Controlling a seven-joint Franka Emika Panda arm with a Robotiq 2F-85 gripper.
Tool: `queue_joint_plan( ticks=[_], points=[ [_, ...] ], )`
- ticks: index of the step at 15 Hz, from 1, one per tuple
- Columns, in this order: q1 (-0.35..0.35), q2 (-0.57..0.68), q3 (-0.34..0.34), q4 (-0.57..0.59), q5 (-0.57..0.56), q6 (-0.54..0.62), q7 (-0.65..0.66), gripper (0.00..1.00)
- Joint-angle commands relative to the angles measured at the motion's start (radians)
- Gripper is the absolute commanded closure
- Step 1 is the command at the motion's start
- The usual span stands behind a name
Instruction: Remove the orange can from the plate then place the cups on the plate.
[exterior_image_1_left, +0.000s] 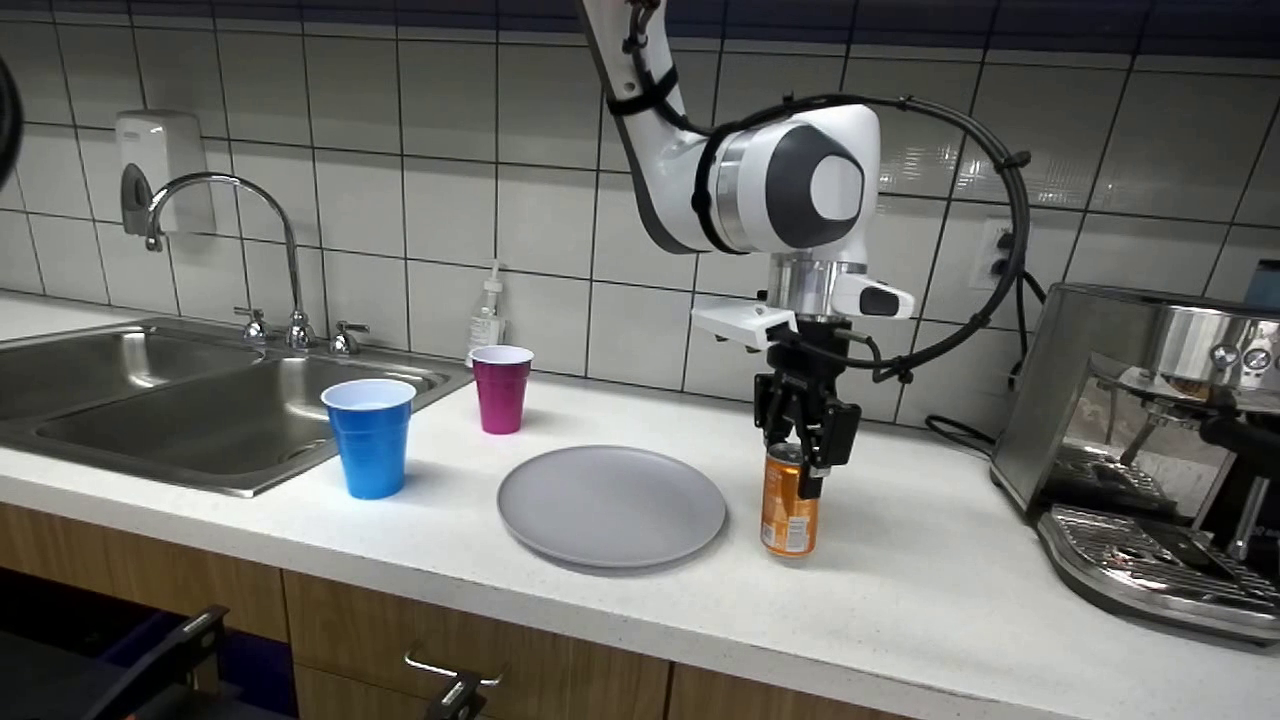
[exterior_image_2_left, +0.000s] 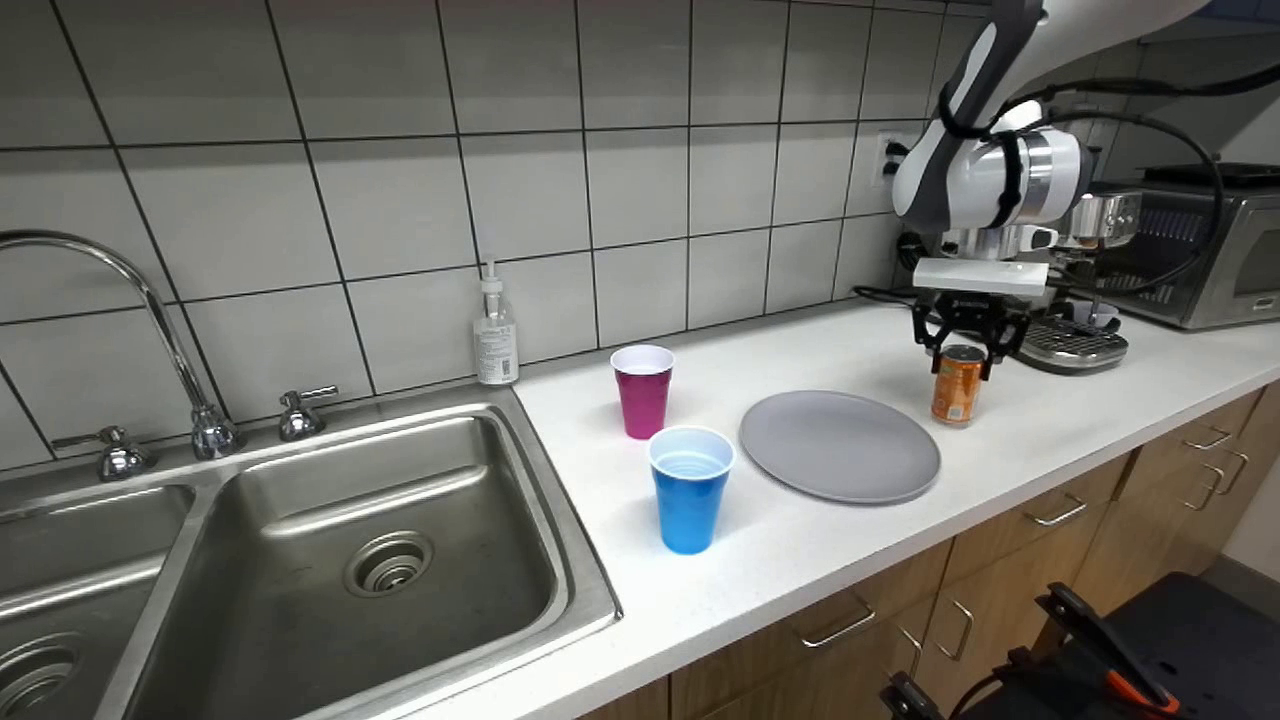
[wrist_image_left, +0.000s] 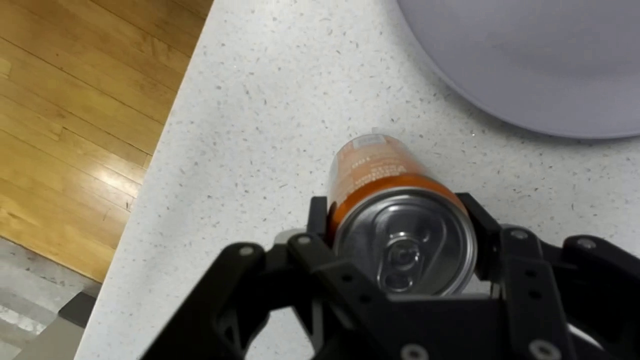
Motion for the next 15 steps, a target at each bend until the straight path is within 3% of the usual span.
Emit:
queue_joint_plan(
  ticks=[1,7,8,9,12,15],
  points=[
    [-0.025,0.026,0.012,0.054,0.034,-0.053,0.005,0.62],
    [-0.029,0.044,0.012,0.063,0.055,-0.053,0.004,0.62],
    [-0.028,0.045,0.010,0.065,0.053,-0.056,0.006,0.46],
    [-0.026,0.045,0.009,0.066,0.050,-0.059,0.007,0.12],
    [-0.023,0.039,0.008,0.065,0.047,-0.061,0.007,0.01],
    [-0.011,0.020,0.002,0.056,0.034,-0.057,0.013,0.00]
  ],
)
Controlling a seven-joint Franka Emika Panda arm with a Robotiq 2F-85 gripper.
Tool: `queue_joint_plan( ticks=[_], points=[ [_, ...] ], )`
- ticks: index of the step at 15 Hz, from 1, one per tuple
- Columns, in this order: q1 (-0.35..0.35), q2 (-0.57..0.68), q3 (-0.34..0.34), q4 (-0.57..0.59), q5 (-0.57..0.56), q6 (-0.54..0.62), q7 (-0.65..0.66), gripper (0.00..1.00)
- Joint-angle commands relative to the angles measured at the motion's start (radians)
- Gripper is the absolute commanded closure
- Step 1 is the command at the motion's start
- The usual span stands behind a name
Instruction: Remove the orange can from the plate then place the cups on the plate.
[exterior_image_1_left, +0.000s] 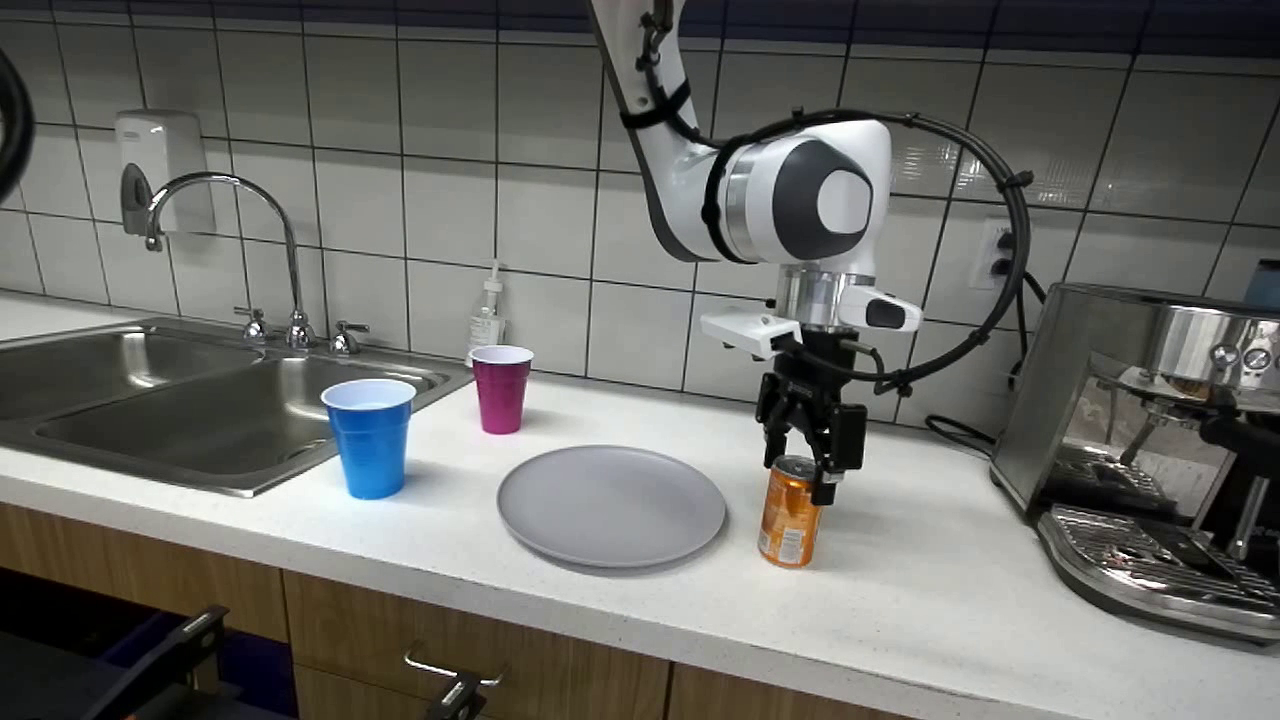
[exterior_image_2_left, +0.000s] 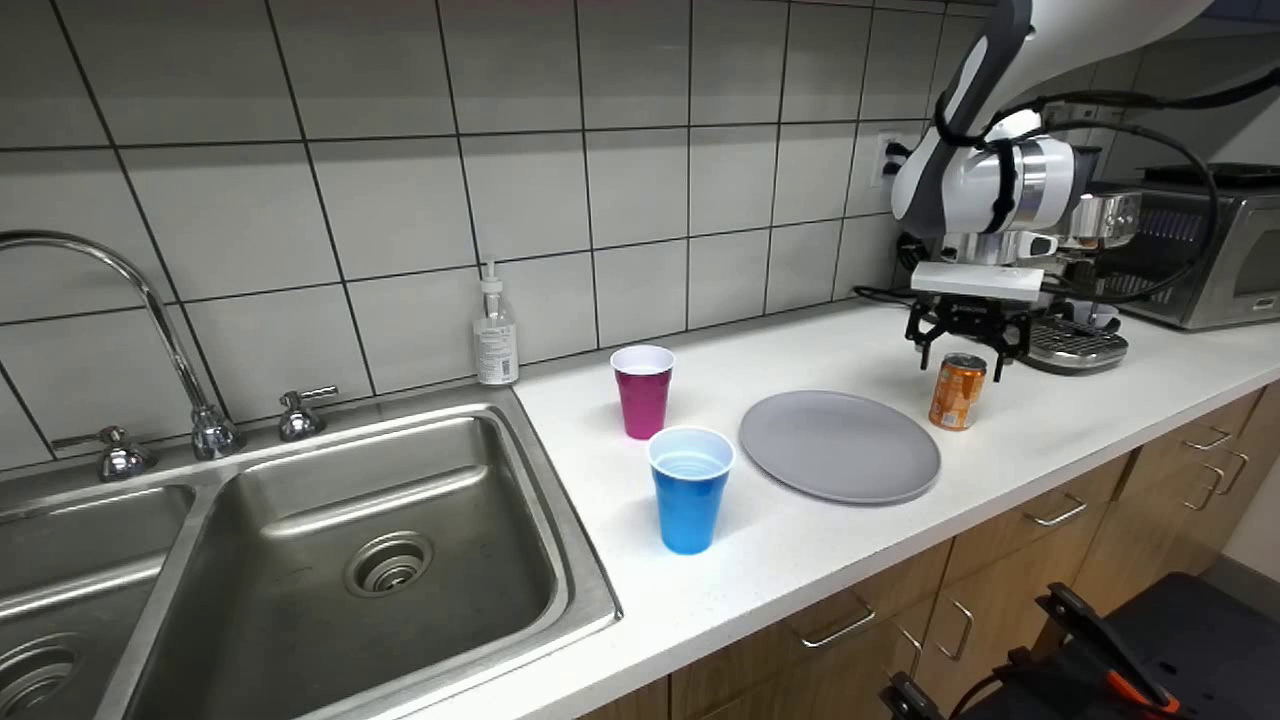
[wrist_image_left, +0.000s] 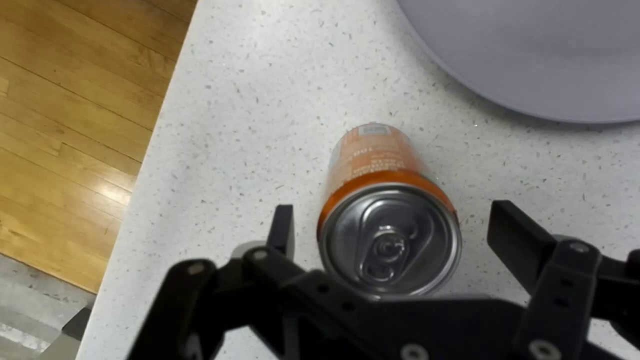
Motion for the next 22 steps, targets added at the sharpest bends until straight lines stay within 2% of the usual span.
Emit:
queue_joint_plan(
  ticks=[1,4,9,22],
  points=[
    [0.001,-0.036,0.005,0.008,-0.010,-0.051,0.002,0.00],
    [0.032,-0.067,-0.014,-0.002,-0.048,-0.076,0.037,0.00],
    [0.057,-0.121,-0.003,-0.012,-0.094,-0.128,0.032,0.00],
    [0.122,-0.120,0.111,0.026,-0.073,-0.136,-0.019,0.00]
  ],
)
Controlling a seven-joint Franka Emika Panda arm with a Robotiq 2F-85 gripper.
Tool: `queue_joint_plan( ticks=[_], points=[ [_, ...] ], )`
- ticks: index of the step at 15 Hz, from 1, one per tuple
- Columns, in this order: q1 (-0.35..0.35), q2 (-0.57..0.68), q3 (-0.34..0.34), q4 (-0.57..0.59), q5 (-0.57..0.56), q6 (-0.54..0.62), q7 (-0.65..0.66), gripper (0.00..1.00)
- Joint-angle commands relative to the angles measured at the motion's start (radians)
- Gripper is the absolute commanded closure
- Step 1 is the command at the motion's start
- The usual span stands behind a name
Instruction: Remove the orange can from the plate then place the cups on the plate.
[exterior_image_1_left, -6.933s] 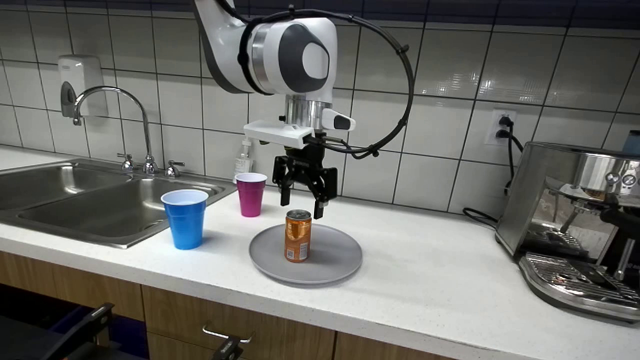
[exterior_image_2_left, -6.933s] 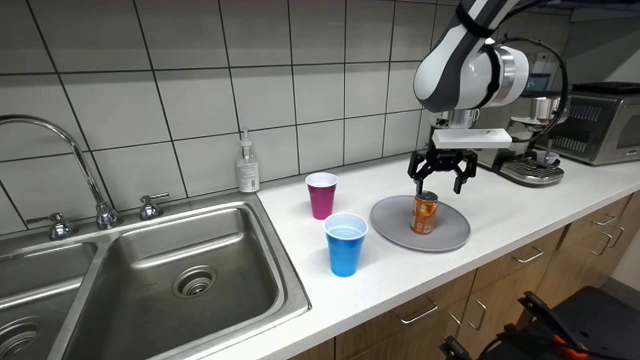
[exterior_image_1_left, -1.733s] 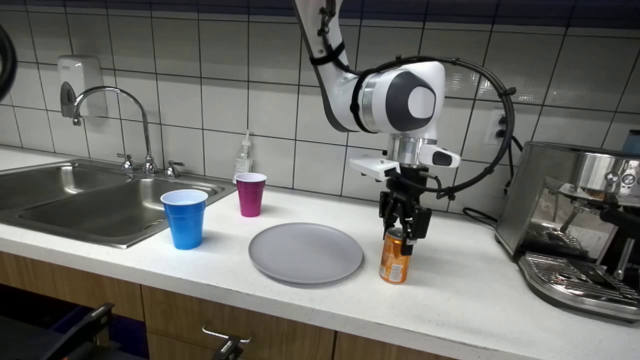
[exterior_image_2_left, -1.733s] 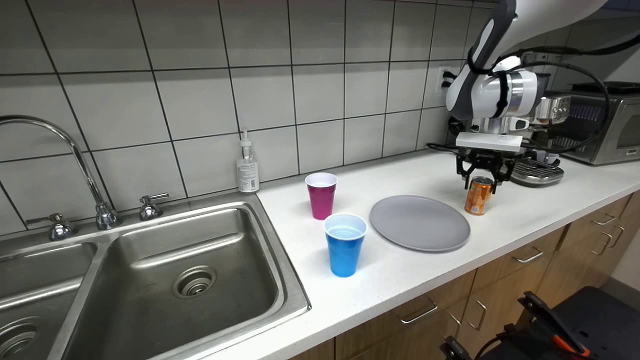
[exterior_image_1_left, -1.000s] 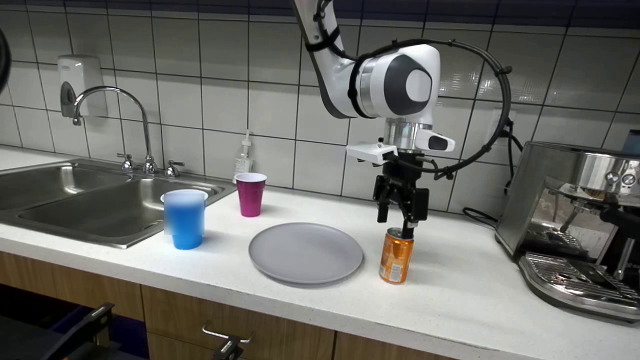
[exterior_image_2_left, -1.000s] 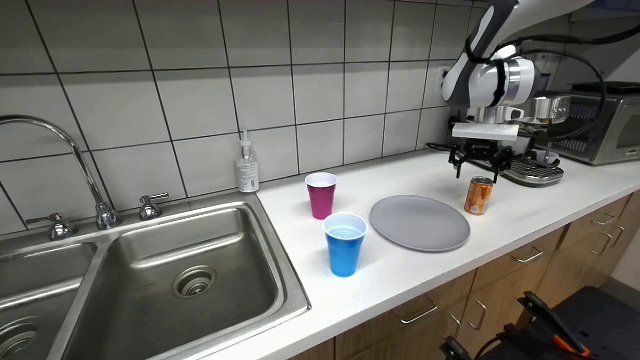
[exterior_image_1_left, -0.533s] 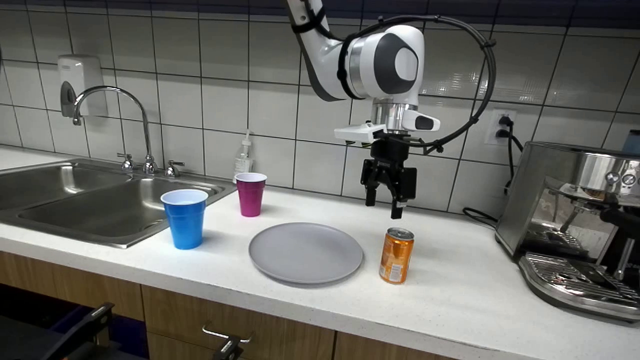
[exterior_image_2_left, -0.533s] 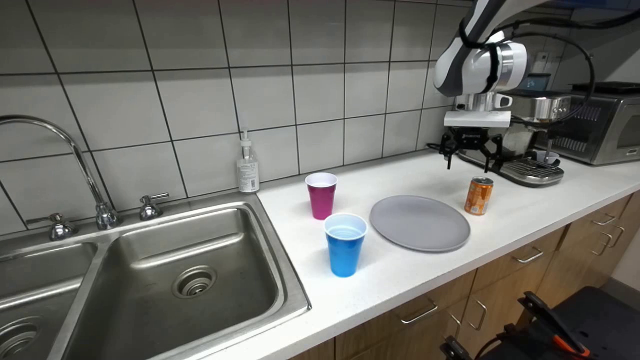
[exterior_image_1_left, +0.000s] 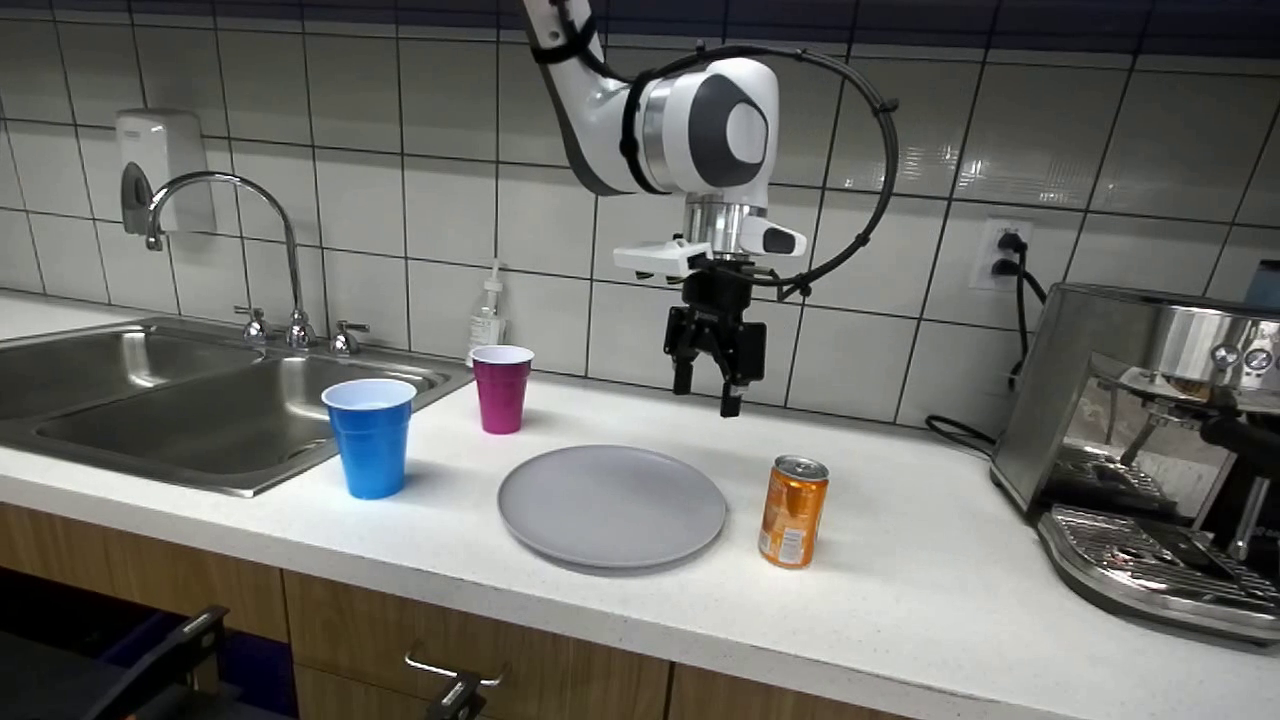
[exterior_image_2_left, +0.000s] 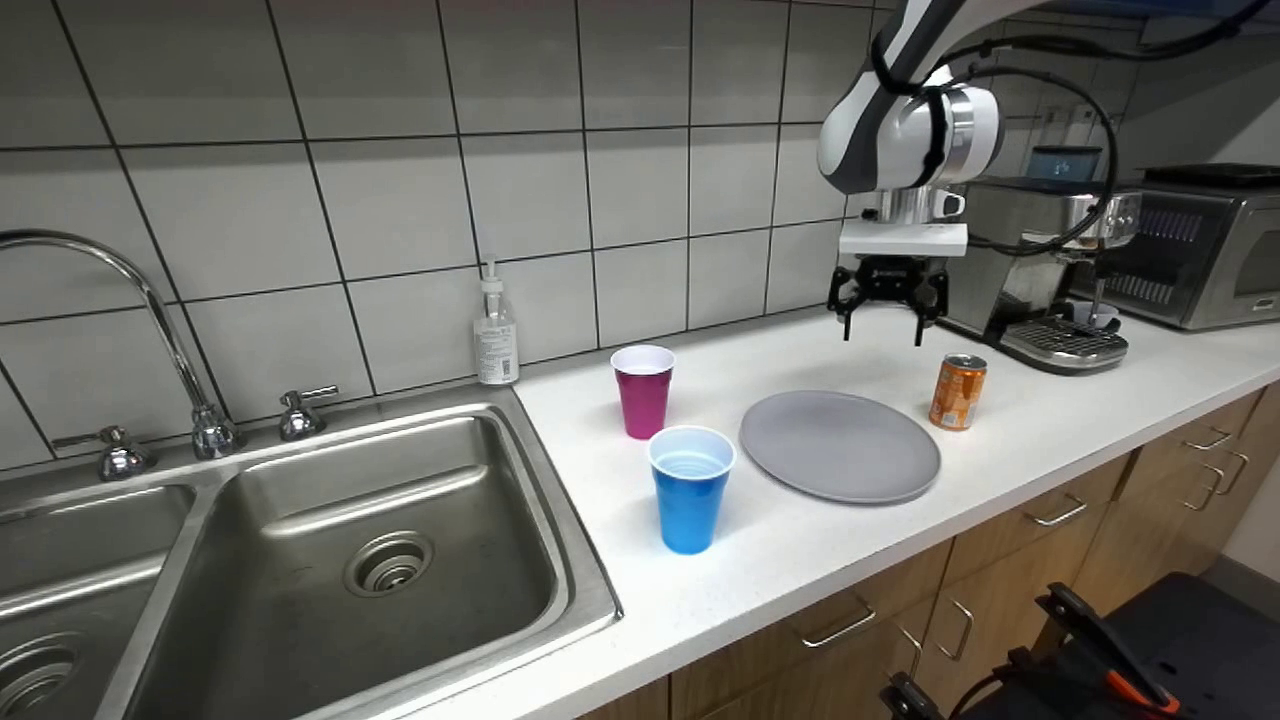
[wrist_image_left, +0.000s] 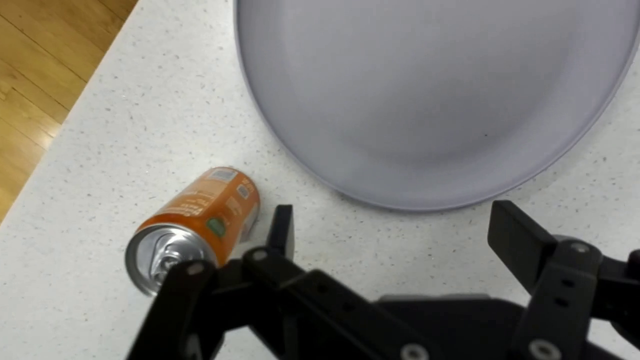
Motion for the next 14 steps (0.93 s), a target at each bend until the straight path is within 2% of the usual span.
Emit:
queue_joint_plan(
  ticks=[1,6,7,14],
  points=[
    [0.008,-0.007,0.038,0.024,0.001,-0.031,-0.023,0.00],
    [0.023,0.006,0.080,0.049,0.009,-0.044,-0.055,0.00],
    [0.027,0.002,0.066,0.020,-0.001,-0.004,-0.020,0.00],
    [0.028,0.009,0.067,0.021,-0.001,-0.002,-0.021,0.00]
  ],
)
